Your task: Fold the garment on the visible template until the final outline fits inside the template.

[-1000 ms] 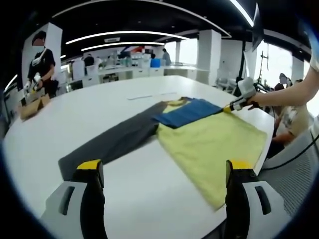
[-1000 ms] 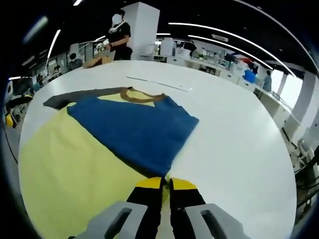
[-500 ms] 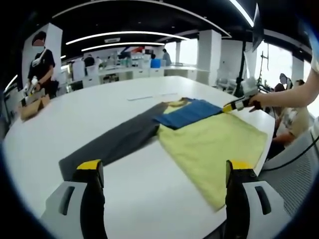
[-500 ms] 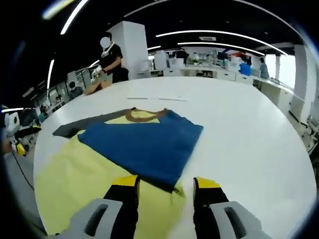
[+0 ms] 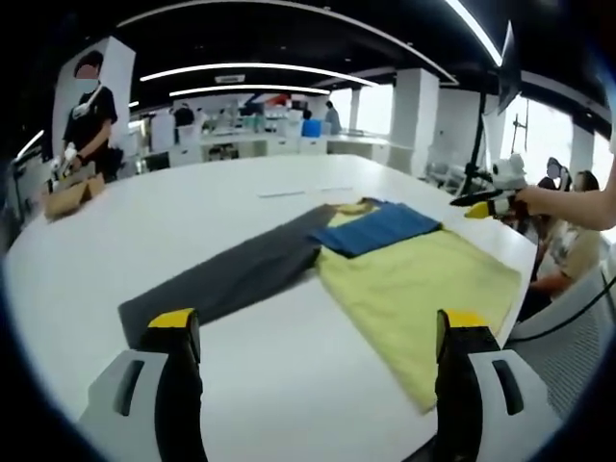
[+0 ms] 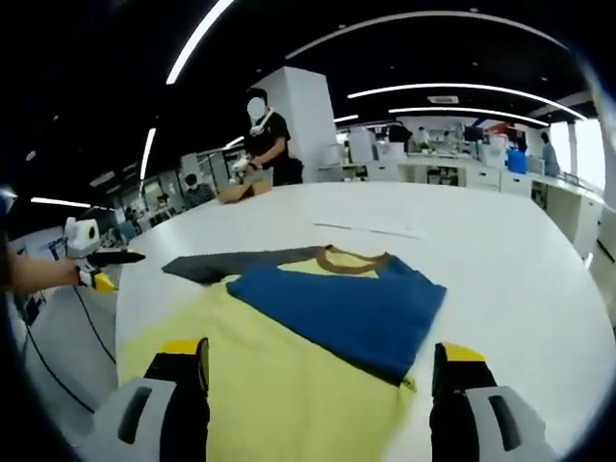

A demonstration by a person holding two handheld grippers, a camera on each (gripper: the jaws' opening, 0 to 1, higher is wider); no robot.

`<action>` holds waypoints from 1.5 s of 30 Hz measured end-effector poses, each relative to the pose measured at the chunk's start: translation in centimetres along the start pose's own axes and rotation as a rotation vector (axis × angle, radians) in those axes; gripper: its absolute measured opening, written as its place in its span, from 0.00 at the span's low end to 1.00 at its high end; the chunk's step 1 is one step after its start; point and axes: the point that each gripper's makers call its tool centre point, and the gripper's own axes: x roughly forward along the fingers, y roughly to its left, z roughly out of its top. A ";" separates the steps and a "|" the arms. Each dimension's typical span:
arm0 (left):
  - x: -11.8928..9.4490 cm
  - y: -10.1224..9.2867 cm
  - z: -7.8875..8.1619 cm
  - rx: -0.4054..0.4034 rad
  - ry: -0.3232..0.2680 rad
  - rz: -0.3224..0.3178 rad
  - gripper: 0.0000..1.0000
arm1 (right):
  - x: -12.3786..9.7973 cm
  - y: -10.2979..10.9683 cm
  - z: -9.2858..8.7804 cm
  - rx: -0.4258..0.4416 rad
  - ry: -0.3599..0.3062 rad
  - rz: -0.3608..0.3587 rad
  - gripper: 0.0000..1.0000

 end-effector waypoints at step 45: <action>0.6 17.3 -5.3 -0.223 0.071 0.498 0.55 | -3.9 5.4 -0.1 -0.013 -0.026 0.041 0.92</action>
